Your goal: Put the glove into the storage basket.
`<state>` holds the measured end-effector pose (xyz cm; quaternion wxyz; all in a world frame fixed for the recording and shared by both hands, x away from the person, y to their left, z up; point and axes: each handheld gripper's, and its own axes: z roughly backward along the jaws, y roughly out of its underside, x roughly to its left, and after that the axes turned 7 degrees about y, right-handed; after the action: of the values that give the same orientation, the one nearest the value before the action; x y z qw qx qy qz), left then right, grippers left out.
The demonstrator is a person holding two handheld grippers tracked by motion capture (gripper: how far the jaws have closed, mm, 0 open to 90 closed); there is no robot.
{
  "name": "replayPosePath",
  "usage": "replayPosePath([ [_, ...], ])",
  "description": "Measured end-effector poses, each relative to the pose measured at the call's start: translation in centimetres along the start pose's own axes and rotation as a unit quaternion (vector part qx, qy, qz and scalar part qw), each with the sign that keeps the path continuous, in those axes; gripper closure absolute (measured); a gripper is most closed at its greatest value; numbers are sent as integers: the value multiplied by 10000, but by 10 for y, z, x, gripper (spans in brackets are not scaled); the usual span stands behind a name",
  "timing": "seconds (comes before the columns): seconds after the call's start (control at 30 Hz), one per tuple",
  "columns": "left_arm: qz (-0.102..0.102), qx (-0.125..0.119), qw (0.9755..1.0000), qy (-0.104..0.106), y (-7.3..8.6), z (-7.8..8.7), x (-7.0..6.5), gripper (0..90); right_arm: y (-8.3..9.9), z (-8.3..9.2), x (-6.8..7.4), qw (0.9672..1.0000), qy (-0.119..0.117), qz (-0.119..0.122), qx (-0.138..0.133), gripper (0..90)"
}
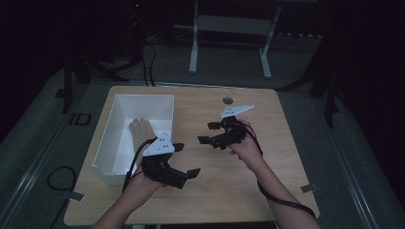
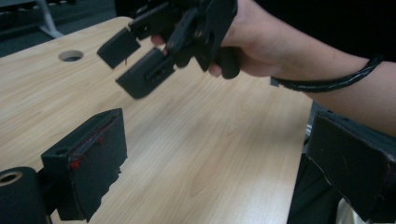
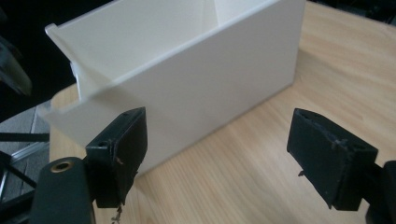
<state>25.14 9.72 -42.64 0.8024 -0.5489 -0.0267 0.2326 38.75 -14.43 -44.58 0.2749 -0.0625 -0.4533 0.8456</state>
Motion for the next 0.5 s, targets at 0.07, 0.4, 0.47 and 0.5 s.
replayPosePath([
  [0.07, -61, 50, 10000, 38, 0, -6, -2, 58, 8, 1, -3, 10000, 45, -2, 37, 199],
  [0.4, -249, 456, 9980, 365, 10, -42, -11, 66, 38, 8, -10, 9997, 159, -17, 164, 197],
  [0.47, -262, 510, 9975, 417, 13, -49, -12, 66, 44, 10, -12, 9997, 179, -29, 172, 193],
  [0.5, -255, 535, 9973, 439, 14, -52, -12, 66, 46, 11, -14, 9997, 188, -36, 174, 191],
])
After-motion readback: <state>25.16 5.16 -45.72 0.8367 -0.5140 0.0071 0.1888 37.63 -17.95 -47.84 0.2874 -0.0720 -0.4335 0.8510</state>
